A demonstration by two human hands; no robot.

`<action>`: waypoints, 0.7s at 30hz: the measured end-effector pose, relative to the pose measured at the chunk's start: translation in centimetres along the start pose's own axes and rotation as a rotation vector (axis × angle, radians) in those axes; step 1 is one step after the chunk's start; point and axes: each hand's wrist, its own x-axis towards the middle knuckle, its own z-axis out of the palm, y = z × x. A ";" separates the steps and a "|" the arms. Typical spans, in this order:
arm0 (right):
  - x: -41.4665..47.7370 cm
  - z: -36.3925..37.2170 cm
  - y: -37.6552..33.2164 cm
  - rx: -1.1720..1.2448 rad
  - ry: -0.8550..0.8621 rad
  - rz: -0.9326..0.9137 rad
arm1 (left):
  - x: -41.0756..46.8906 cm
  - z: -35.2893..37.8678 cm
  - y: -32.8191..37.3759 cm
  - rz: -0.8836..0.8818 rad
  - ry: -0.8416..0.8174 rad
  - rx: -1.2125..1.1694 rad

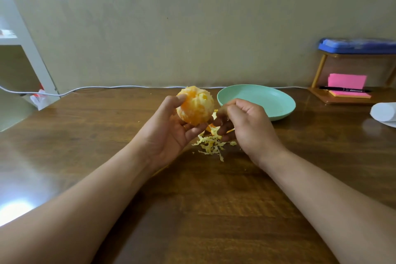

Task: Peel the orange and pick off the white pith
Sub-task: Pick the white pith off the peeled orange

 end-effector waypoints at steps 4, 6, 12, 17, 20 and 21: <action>-0.2 -0.2 -0.1 -0.257 -0.033 -0.083 | 0.2 -0.6 0.4 -0.074 0.037 -0.075; -0.3 -0.2 -0.3 -0.308 -0.038 -0.123 | 0.2 -0.7 0.4 -0.085 0.057 -0.077; -0.5 0.1 -0.5 -0.328 -0.049 -0.134 | 0.7 -1.2 0.1 -0.069 -0.029 -0.008; -0.2 0.0 -0.2 -0.241 -0.047 -0.143 | 1.2 -1.4 -0.4 -0.004 -0.023 0.046; 0.0 -0.2 -0.1 -0.214 -0.066 -0.099 | 1.4 -1.2 -0.6 0.035 0.017 0.109; 0.0 -0.3 -0.1 -0.201 -0.065 -0.089 | 1.4 -1.1 -0.7 0.043 0.035 0.118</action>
